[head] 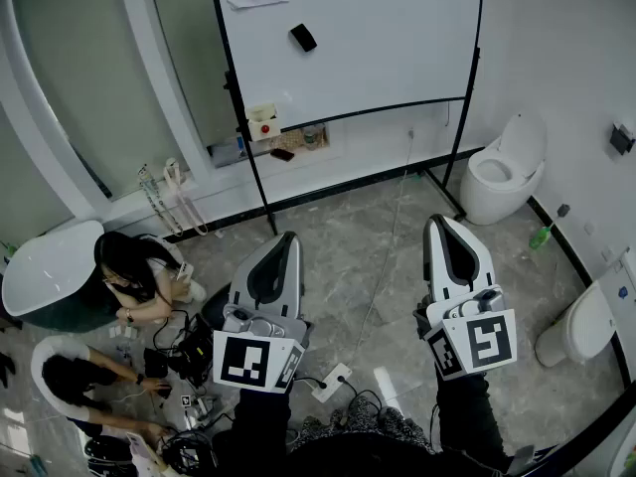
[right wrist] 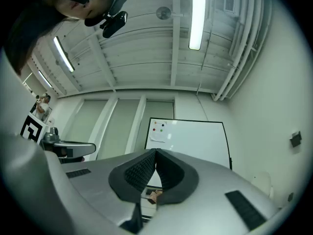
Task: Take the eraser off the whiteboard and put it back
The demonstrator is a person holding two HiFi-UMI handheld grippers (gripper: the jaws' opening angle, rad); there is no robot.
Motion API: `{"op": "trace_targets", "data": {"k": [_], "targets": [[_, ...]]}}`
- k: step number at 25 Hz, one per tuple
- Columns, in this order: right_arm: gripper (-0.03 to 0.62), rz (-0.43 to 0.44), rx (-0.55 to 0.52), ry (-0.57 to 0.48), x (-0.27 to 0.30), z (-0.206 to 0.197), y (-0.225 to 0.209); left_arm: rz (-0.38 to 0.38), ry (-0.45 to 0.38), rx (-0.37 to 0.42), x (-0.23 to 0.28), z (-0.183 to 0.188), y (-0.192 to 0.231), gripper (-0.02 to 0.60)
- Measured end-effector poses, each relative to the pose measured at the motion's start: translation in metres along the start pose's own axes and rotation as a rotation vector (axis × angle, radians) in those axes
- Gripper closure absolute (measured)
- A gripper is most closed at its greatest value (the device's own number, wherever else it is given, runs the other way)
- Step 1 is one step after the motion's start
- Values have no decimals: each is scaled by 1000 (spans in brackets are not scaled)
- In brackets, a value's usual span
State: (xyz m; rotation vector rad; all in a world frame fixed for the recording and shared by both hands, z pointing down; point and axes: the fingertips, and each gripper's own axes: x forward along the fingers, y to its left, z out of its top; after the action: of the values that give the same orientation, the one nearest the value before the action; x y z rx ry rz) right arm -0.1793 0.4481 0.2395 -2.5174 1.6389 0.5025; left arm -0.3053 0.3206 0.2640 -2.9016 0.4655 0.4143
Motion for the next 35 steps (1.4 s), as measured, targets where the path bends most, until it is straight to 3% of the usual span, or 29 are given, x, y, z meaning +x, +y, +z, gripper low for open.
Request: {"op": "trace_targets", "data": {"k": [10, 24, 29, 35], "targets": [[586, 24, 4, 10, 26, -26, -19, -3, 24, -7, 37, -29, 4, 580], [586, 226, 49, -39, 195, -89, -123, 176, 24, 46, 203, -78, 39, 580], [586, 241, 74, -51, 238, -100, -160, 185, 25, 63, 256, -82, 40, 580], [586, 265, 90, -56, 264, -114, -169, 190, 33, 83, 282, -90, 48, 580]]}}
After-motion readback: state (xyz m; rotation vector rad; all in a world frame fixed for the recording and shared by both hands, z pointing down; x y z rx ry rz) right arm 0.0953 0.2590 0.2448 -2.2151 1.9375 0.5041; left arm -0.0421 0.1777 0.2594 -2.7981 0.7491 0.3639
